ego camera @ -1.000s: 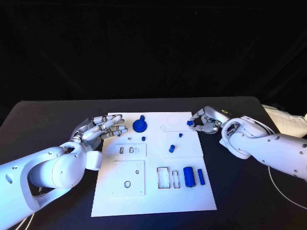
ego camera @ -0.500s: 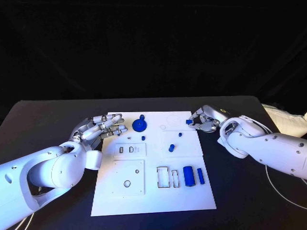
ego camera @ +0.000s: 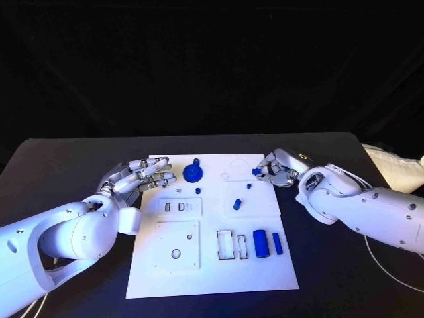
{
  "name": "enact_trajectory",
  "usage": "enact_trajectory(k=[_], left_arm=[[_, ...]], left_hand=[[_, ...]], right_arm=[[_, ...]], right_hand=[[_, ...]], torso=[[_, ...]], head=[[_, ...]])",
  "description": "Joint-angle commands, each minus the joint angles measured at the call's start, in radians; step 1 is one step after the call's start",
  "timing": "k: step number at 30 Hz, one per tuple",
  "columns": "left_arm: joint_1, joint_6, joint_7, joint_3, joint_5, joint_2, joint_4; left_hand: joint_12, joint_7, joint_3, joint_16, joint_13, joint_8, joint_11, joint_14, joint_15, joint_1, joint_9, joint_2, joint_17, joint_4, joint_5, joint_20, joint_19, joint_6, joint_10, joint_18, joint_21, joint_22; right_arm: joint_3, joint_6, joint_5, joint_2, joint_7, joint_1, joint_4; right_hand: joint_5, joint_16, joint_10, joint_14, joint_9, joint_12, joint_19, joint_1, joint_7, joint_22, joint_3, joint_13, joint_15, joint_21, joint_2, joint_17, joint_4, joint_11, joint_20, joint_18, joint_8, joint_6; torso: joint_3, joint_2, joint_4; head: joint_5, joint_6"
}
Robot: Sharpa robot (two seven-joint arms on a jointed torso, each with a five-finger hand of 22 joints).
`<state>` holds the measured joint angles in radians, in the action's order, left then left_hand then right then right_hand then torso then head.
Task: Assemble the parts on the task board
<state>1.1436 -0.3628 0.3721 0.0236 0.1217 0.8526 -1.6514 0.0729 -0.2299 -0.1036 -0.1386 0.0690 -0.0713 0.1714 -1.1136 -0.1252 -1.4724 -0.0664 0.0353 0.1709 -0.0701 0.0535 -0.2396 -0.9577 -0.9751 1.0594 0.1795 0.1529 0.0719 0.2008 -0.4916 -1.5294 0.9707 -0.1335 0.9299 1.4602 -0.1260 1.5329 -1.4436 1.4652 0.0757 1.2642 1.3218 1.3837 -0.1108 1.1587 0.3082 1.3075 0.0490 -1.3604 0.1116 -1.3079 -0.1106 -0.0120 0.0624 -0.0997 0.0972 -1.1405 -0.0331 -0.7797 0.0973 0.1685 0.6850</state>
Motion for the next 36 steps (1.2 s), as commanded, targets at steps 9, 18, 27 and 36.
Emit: enact_trajectory(k=[9, 18, 27, 36], left_arm=[[0.0, 0.049, 0.012, 0.0, -0.002, -0.007, 0.01], [0.0, 0.086, -0.008, 0.0, -0.054, -0.011, 0.022], [0.001, 0.043, -0.112, -0.001, -0.185, -0.008, 0.022], [0.001, 0.017, -0.232, -0.001, -0.337, 0.009, 0.003]], left_hand=[[0.002, 0.012, -0.003, 0.003, 0.001, -0.002, -0.007, -0.022, 0.006, 0.002, -0.001, -0.012, 0.007, 0.009, -0.004, 0.005, -0.014, -0.004, 0.016, 0.005, -0.004, 0.0], [0.011, 0.043, -0.009, -0.07, 0.002, -0.011, -0.045, -0.169, 0.059, 0.021, -0.002, -0.015, 0.074, 0.004, -0.004, 0.056, -0.127, -0.051, 0.093, 0.006, 0.055, 0.027], [0.039, 0.081, -0.015, -0.364, 0.033, -0.014, -0.088, -0.324, 0.123, 0.047, -0.005, 0.002, 0.315, -0.011, 0.001, 0.132, -0.289, -0.1, 0.207, 0.001, 0.208, 0.111], [0.194, 0.11, 0.015, -1.085, 0.168, -0.04, -0.126, -0.363, 0.152, 0.081, -0.016, 0.032, 1.0, -0.031, 0.0, 0.162, -0.359, -0.126, 0.256, -0.005, 0.406, 0.242]], right_arm=[[0.015, -0.008, -0.049, 0.015, -0.051, 0.018, 0.102], [0.018, 0.031, -0.043, 0.021, -0.083, 0.048, 0.188], [0.017, 0.108, -0.06, -0.018, -0.144, 0.056, 0.268], [0.0, 0.17, -0.088, -0.06, -0.195, 0.056, 0.321]], right_hand=[[-0.005, 0.008, -0.006, 0.094, 0.012, 0.009, 0.014, -0.009, 0.028, 0.014, 0.0, 0.057, 0.009, -0.014, -0.004, -0.206, -0.011, 0.008, -0.005, 0.017, 0.026, -0.051], [-0.003, 0.006, -0.003, 0.093, 0.011, 0.0, 0.014, -0.018, 0.028, 0.014, -0.004, 0.051, 0.01, -0.013, -0.005, -0.204, -0.018, 0.009, -0.007, 0.017, 0.025, -0.05], [-0.002, 0.004, 0.0, 0.092, 0.011, -0.01, 0.011, -0.029, 0.028, 0.011, -0.009, 0.045, 0.01, -0.011, -0.004, -0.2, -0.027, 0.008, -0.008, 0.016, 0.022, -0.047], [-0.006, 0.002, 0.002, 0.091, 0.01, -0.018, 0.012, -0.038, 0.027, 0.012, -0.013, 0.04, 0.01, -0.011, -0.007, -0.197, -0.035, 0.008, -0.008, 0.017, 0.021, -0.045]], torso=[[-0.0023, 0.005, 0.0006], [-0.0075, 0.018, 0.0041], [-0.0134, 0.027, 0.0118], [-0.0149, 0.027, 0.0122]], head=[[-0.002, -0.009], [-0.014, -0.006], [-0.044, 0.01], [-0.067, 0.034]])
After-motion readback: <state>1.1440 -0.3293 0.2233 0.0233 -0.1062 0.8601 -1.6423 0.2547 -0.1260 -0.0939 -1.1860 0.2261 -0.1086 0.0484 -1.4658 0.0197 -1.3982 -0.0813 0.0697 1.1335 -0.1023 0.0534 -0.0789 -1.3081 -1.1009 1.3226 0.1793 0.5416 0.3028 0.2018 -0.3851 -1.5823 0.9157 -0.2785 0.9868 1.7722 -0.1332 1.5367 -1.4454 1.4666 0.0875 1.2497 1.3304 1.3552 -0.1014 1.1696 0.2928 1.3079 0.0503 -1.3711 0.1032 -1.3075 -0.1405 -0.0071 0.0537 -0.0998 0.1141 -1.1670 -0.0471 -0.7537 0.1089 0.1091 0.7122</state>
